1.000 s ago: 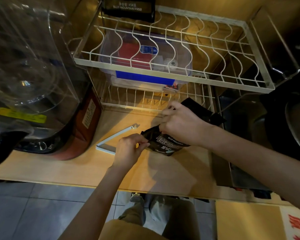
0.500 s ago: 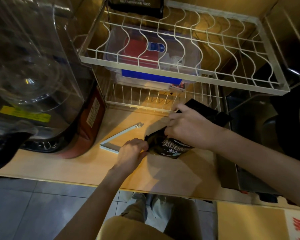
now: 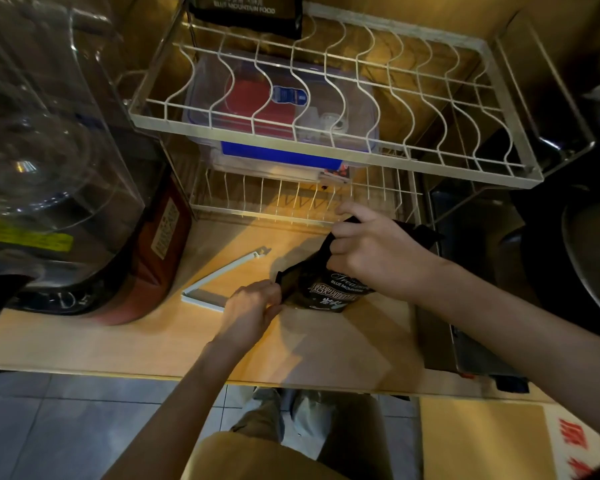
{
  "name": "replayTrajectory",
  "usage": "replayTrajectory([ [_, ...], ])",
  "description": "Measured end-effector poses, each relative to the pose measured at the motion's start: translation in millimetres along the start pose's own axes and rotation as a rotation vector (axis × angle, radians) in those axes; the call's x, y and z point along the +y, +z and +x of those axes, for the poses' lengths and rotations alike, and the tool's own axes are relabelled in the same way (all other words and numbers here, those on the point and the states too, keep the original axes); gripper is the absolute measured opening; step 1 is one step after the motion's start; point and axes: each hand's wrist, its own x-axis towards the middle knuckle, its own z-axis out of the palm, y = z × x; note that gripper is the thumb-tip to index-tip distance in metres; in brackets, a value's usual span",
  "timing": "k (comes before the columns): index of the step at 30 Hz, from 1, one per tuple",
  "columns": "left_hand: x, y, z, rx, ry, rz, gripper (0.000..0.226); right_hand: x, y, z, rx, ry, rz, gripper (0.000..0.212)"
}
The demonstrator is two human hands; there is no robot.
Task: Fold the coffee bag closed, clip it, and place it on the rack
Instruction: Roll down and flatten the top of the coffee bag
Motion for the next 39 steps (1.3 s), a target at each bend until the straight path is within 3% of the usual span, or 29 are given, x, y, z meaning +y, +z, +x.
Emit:
replayTrajectory([
  [1, 2.7, -5.8, 3.6, -0.057, -0.014, -0.001, 0.011, -0.5, 0.1, 2.1, 0.07, 0.112, 0.17, 0.022],
  [2, 4.5, -12.5, 8.0, -0.122, -0.025, -0.014, 0.01, -0.5, 1.5, 0.2, 0.057, 0.068, 0.104, 0.026],
  [4, 6.5, -25.9, 16.2, -0.197, -0.065, -0.07, 0.012, 8.4, -2.5, 3.1, -0.015, -0.066, -0.381, 0.03],
  [6, 11.9, -35.6, 21.6, -0.069, -0.111, -0.158, 0.016, 0.3, -0.5, 1.0, -0.241, 0.043, -0.442, 0.021],
  [8, 21.4, -38.0, 26.9, 0.176, -0.091, -0.232, 0.012, -10.8, -6.9, 10.6, -0.126, 0.119, -0.641, 0.044],
  [10, 31.8, -34.0, 34.7, 0.257, -0.035, -0.274, 0.02, -1.0, -7.0, 5.9, -0.075, 0.092, -0.658, 0.06],
  [12, 39.3, -27.5, 41.8, 0.217, 0.022, -0.277, 0.022, -10.5, -4.4, 4.6, -0.223, 0.154, -0.464, 0.032],
  [13, 42.1, -24.9, 43.9, 0.203, 0.043, -0.274, 0.02, -10.8, -4.5, 2.6, -0.233, 0.154, -0.377, 0.016],
  [14, 44.1, -22.3, 44.8, 0.205, 0.06, -0.272, 0.018, -11.6, -4.7, 3.5, -0.189, 0.168, -0.333, 0.015],
  [17, 47.2, -13.8, 42.0, 0.275, 0.068, -0.269, 0.014, -12.8, -7.0, 4.2, -0.211, 0.135, -0.519, 0.009],
  [19, 51.0, -9.7, 38.3, 0.333, 0.03, -0.305, 0.015, -20.2, -14.2, 9.9, -0.286, 0.154, -0.682, 0.017],
  [22, 56.3, -4.1, 34.0, 0.406, 0.009, -0.349, 0.016, -36.9, -30.1, 30.4, -0.289, 0.271, -0.509, 0.016],
  [24, 57.6, -0.4, 32.2, 0.424, -0.002, -0.362, 0.016, -37.6, -34.7, 45.5, -0.293, 0.341, -0.541, 0.015],
  [29, 58.6, 4.3, 33.0, 0.419, -0.064, -0.418, 0.011, -25.7, -24.2, 63.9, -0.66, 0.568, -0.56, 0.022],
  [35, 56.7, 8.1, 35.2, 0.358, -0.241, -0.733, 0.013, -19.9, -30.1, 47.7, -0.446, 0.578, -0.436, 0.019],
  [39, 57.4, -1.2, 39.0, 0.288, -0.208, -0.822, 0.013, -20.6, -32.4, 42.5, -0.374, 0.562, -0.4, 0.014],
])
